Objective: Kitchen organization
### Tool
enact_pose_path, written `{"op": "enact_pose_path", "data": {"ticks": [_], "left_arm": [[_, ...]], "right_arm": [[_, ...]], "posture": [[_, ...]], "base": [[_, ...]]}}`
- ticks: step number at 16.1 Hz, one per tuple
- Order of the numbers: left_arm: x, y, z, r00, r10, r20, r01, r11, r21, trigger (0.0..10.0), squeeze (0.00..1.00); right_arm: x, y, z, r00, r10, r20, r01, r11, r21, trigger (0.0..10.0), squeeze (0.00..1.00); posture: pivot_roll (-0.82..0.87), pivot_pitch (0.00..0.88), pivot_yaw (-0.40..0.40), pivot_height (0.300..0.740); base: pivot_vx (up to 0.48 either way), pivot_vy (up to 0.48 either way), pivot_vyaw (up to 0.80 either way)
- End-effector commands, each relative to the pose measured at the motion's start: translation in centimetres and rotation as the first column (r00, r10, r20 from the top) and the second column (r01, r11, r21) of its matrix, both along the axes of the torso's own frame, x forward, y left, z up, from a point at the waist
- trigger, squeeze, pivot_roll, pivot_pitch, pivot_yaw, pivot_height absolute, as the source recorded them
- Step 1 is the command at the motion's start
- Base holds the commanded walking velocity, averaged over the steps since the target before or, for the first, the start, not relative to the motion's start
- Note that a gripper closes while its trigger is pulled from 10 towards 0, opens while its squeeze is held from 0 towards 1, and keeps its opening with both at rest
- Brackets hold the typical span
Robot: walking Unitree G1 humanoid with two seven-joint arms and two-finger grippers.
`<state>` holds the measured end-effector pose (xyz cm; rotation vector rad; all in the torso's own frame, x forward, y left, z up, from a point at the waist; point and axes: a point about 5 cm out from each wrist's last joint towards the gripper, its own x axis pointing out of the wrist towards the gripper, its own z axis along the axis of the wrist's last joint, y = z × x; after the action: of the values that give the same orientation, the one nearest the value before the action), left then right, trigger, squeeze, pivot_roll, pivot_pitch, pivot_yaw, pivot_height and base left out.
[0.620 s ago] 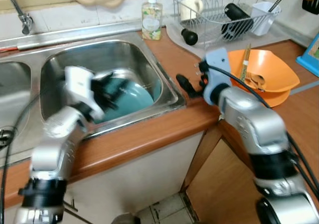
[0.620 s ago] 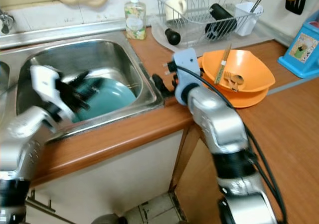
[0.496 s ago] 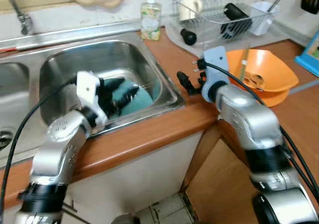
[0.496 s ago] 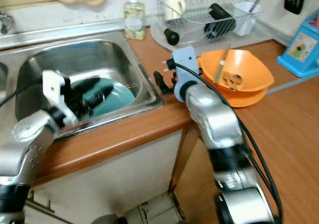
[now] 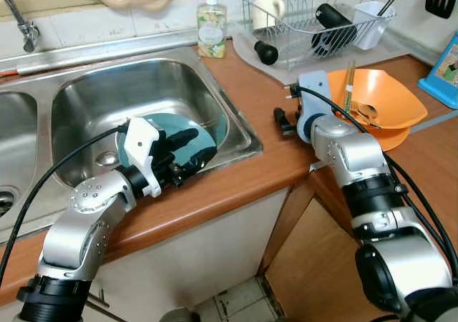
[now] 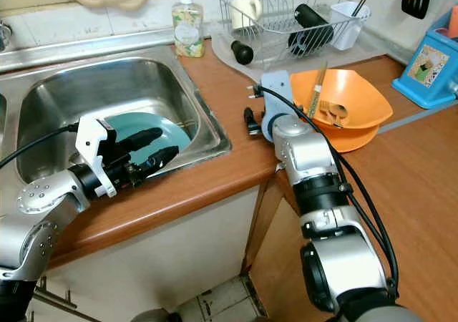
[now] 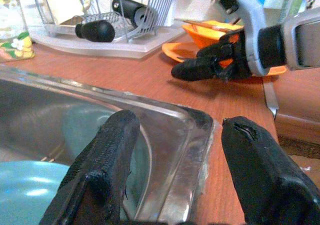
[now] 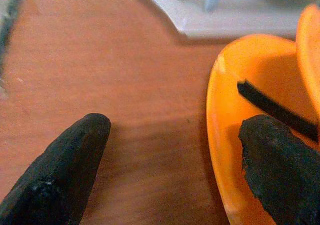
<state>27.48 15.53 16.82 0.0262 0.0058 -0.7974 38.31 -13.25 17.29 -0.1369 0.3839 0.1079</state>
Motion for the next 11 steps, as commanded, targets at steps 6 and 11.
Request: {"op": "enact_pose_path", "data": {"ticks": [6,11], "left_arm": [[-0.3,0.1,0.3,1.0,0.001,0.005,-0.002,1.0,0.013,10.0,0.0],[-0.2,0.3,0.6,1.0,0.011,0.011,-0.011,1.0,0.007,10.0,0.0]], "right_arm": [[0.9,-0.5,-0.7,0.996,-0.023,-0.081,0.028,0.998,0.063,10.0,0.0],[0.6,1.8,-1.4,0.978,0.149,-0.144,-0.133,0.984,0.12,10.0,0.0]], "posture": [[-0.07,0.0,0.026,0.74],[-0.07,0.0,0.029,0.74]], "base": [[0.0,0.0,0.0],[0.0,0.0,0.0]]}}
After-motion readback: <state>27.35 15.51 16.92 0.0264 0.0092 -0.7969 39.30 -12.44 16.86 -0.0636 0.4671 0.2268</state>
